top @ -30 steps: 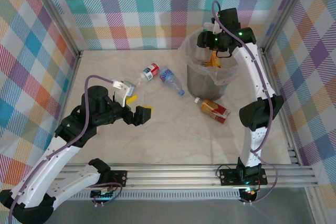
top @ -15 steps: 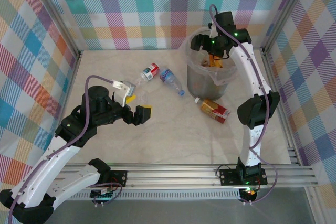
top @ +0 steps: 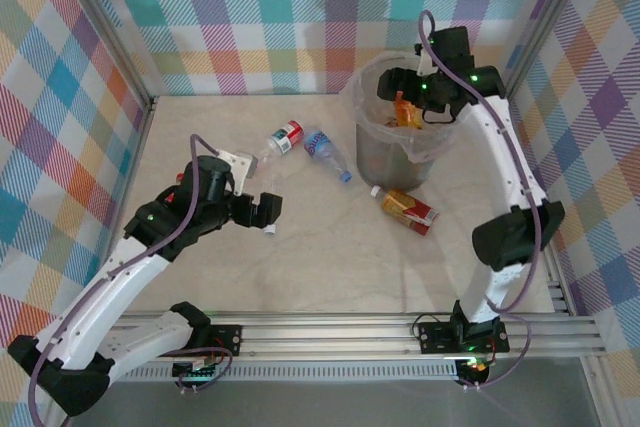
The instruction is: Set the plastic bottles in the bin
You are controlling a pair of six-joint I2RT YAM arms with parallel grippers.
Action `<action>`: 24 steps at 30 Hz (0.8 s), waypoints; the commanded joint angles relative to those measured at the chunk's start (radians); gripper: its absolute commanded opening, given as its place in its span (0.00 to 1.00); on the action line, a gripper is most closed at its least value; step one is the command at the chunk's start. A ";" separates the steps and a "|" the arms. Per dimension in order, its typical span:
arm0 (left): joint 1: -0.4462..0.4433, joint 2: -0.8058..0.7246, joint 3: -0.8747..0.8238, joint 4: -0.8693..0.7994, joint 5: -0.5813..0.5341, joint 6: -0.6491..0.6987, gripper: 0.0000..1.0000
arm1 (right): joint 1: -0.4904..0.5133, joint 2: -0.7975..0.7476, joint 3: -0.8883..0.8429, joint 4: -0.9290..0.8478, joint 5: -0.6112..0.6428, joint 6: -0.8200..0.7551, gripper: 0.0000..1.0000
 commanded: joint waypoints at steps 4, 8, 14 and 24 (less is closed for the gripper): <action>0.122 0.067 0.026 -0.074 -0.123 -0.066 1.00 | 0.002 -0.188 -0.150 0.132 -0.116 -0.061 0.95; 0.269 0.117 0.009 -0.072 -0.085 -0.093 1.00 | 0.016 -0.278 -0.233 0.165 -0.199 -0.060 0.95; 0.488 0.203 -0.010 -0.054 -0.023 -0.110 1.00 | 0.053 -0.372 -0.318 0.187 -0.296 -0.045 0.98; 0.657 0.322 -0.084 0.026 -0.114 -0.051 1.00 | 0.077 -0.453 -0.422 0.223 -0.728 -0.015 1.00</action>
